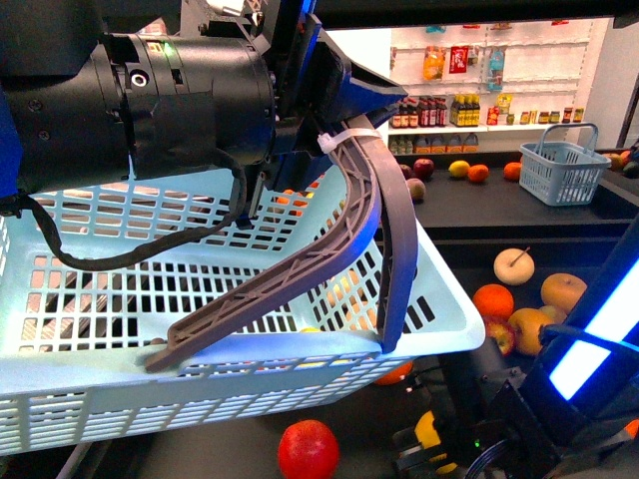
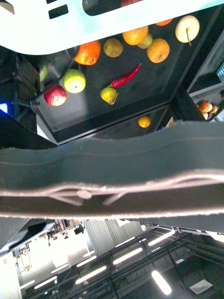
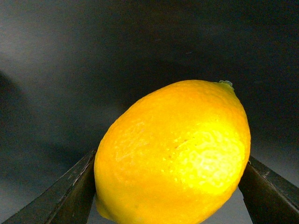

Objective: Pick lemon from shelf

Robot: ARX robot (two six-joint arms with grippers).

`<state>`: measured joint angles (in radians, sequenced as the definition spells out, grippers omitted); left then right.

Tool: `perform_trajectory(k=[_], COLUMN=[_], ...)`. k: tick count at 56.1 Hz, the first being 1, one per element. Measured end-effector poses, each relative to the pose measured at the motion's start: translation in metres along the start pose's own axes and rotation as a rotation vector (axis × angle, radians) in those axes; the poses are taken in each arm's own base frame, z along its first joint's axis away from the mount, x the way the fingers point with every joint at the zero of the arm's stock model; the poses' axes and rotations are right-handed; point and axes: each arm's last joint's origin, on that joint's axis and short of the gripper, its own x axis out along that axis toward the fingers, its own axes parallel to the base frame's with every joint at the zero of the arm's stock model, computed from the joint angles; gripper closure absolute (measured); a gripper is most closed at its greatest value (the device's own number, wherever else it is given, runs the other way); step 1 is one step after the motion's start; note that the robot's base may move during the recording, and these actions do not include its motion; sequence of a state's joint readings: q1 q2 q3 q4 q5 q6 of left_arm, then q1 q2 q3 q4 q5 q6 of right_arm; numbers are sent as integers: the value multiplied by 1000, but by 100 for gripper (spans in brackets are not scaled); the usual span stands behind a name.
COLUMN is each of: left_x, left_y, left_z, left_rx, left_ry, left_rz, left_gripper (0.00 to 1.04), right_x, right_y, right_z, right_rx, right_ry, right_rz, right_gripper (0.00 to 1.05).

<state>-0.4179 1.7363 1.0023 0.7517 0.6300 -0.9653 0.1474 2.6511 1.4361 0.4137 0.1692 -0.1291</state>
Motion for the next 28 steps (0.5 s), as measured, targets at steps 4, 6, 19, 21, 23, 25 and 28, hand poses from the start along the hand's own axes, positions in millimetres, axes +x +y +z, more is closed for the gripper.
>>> perform_trajectory(k=[4, 6, 19, 21, 23, 25, 28], left_x=[0, 0, 0, 0, 0, 0, 0], left_y=[0, 0, 0, 0, 0, 0, 0], left_z=[0, 0, 0, 0, 0, 0, 0], left_rx=[0, 0, 0, -1, -1, 0, 0], left_ry=[0, -1, 1, 1, 1, 1, 0], left_rz=[0, 0, -1, -1, -1, -1, 0], left_gripper=[97, 97, 97, 97, 97, 97, 97], right_x=[-8, -17, -114, -129, -139, -153, -176], right_y=[-20, -37, -112, -112, -111, -108, -101], right_z=[11, 20, 78, 82, 85, 88, 93], right_rx=[26, 55, 409, 462, 502, 543, 626], right_ry=[-33, -71, -347, -383, -407, -436, -485], right_rz=[-64, -120, -96, -29, 31, 114, 258], right_gripper=[25, 25, 25, 25, 25, 25, 25])
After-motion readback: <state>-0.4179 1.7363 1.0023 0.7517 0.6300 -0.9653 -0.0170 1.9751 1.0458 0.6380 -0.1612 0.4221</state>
